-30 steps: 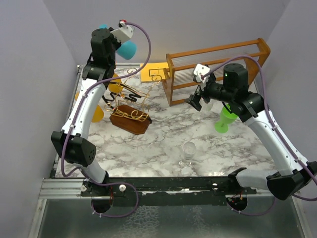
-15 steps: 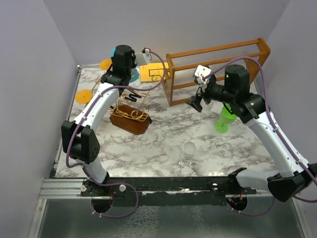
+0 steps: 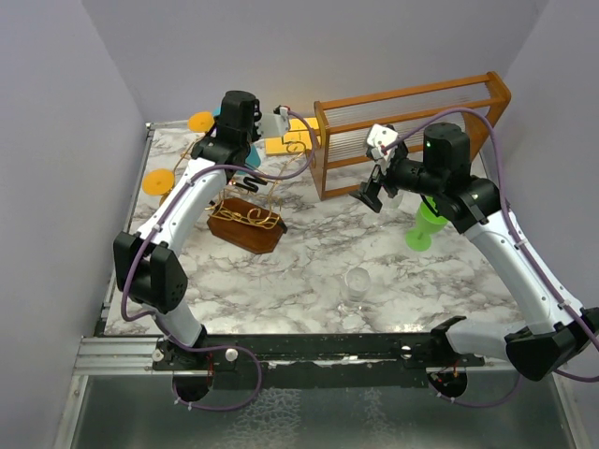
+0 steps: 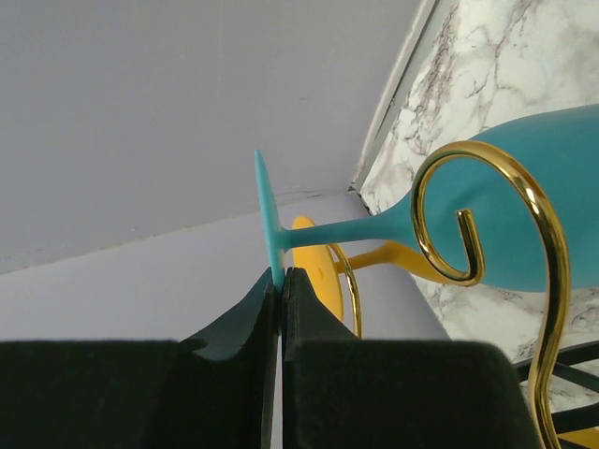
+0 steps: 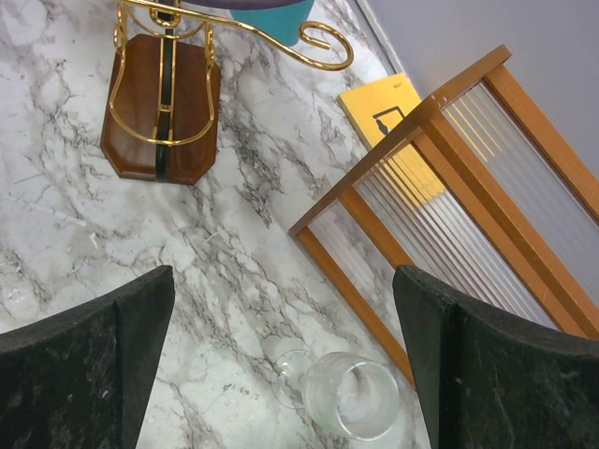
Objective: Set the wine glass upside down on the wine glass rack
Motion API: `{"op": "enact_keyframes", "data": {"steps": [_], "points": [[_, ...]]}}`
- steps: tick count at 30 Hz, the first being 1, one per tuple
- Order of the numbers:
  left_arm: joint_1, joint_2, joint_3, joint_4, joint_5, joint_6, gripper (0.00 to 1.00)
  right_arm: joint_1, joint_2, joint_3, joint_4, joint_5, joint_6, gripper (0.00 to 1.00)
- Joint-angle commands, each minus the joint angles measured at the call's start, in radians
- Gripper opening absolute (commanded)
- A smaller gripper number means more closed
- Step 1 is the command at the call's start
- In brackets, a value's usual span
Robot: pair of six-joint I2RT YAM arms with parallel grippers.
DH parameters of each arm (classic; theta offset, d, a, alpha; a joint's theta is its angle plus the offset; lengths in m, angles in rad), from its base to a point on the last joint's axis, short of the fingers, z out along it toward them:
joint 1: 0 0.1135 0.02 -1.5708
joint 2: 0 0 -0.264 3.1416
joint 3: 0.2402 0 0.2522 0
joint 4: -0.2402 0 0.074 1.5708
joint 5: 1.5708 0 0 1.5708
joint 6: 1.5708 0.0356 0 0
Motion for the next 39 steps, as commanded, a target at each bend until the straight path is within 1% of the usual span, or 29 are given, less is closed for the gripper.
{"op": "enact_keyframes", "data": {"steps": [1,14,31,39], "points": [[-0.015,-0.047,0.043,-0.078,0.03,0.004,0.03,0.0,-0.02,-0.01,0.03,-0.022,-0.005,1.0],[-0.034,-0.043,0.087,-0.189,0.078,0.001,0.03,0.0,-0.022,-0.019,0.033,-0.019,-0.008,1.0],[-0.055,-0.039,0.136,-0.271,0.156,-0.024,0.03,0.0,-0.025,-0.023,0.035,-0.02,-0.012,1.0],[-0.065,-0.036,0.173,-0.33,0.159,0.001,0.02,-0.001,-0.022,-0.024,0.033,-0.018,-0.013,1.0]]}}
